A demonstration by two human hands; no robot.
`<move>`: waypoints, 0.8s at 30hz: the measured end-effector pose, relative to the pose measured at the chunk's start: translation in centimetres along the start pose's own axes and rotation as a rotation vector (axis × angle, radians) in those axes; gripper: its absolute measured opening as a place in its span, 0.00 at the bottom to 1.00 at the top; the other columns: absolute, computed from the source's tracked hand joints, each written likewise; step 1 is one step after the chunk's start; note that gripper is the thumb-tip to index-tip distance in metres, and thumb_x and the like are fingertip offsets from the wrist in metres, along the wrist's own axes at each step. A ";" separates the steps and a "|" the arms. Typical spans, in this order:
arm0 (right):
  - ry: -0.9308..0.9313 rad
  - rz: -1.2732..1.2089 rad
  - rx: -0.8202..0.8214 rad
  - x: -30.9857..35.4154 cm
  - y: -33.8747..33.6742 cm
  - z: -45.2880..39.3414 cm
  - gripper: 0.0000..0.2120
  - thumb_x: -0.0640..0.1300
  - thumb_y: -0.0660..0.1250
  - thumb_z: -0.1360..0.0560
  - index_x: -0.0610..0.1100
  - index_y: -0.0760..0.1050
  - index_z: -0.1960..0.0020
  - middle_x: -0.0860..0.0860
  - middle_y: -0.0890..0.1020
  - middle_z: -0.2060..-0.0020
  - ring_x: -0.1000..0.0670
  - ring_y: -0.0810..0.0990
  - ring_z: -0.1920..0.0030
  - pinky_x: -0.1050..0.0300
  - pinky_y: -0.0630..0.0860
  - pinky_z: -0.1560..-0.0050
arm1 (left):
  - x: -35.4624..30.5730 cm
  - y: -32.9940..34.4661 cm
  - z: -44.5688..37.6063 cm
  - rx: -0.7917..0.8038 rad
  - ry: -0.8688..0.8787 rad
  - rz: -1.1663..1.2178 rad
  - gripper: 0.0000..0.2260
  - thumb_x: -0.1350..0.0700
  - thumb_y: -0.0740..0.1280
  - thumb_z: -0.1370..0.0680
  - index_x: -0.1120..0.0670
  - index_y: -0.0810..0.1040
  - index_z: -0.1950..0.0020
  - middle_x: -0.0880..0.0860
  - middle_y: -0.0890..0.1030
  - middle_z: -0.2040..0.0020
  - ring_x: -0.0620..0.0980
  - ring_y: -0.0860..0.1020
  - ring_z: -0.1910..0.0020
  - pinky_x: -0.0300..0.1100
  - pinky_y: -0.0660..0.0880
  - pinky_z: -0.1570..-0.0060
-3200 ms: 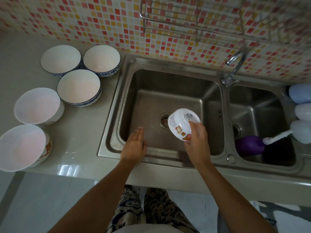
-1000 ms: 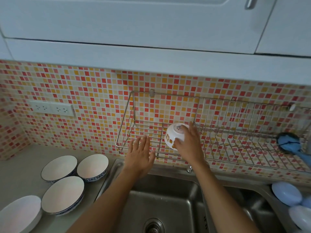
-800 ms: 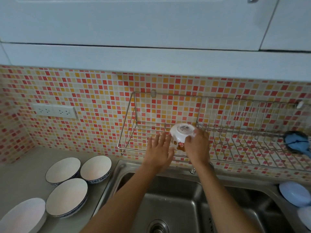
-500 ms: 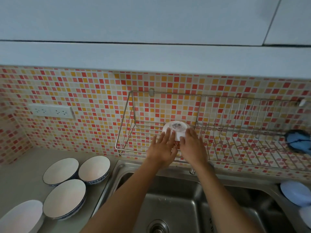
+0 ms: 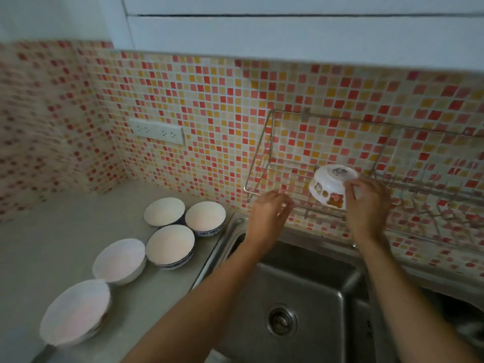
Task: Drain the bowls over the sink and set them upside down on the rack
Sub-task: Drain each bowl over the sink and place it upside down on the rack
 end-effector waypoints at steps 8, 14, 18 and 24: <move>-0.396 -0.168 0.286 16.7 9.8 16.1 0.09 0.41 0.73 0.28 0.40 0.82 0.49 0.42 0.78 0.44 0.42 0.74 0.41 0.42 0.76 0.44 | 13.1 -13.1 12.1 -0.098 -0.290 -0.186 0.07 0.53 0.69 0.25 0.54 0.82 0.50 0.53 0.82 0.45 0.50 0.77 0.45 0.44 0.71 0.42; -0.480 -0.238 0.685 28.2 20.6 28.8 0.10 0.46 0.74 0.28 0.43 0.82 0.48 0.46 0.78 0.45 0.46 0.76 0.46 0.52 0.80 0.54 | 24.3 -23.2 21.3 -0.131 -0.496 -0.339 0.05 0.56 0.67 0.25 0.55 0.81 0.54 0.53 0.83 0.50 0.55 0.78 0.48 0.46 0.72 0.47; -0.467 -0.148 0.887 32.0 25.8 35.3 0.13 0.52 0.69 0.25 0.43 0.79 0.48 0.46 0.77 0.51 0.46 0.77 0.52 0.56 0.76 0.59 | 30.5 -27.9 26.5 -0.118 -0.655 -0.409 0.10 0.53 0.66 0.23 0.55 0.79 0.45 0.54 0.81 0.44 0.55 0.76 0.44 0.45 0.69 0.42; -0.335 0.035 1.138 32.0 30.9 42.2 0.23 0.63 0.59 0.23 0.45 0.75 0.42 0.45 0.80 0.45 0.42 0.78 0.43 0.50 0.75 0.51 | 37.9 -29.0 32.3 0.053 -0.885 -0.366 0.17 0.49 0.60 0.20 0.54 0.72 0.34 0.55 0.73 0.33 0.54 0.69 0.34 0.47 0.65 0.33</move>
Point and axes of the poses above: each hand's wrist, its own z-axis away from the middle knuckle, its own y-axis out of the palm, x = y × z, the point moved 9 cm from there along -z, towards the middle knuckle
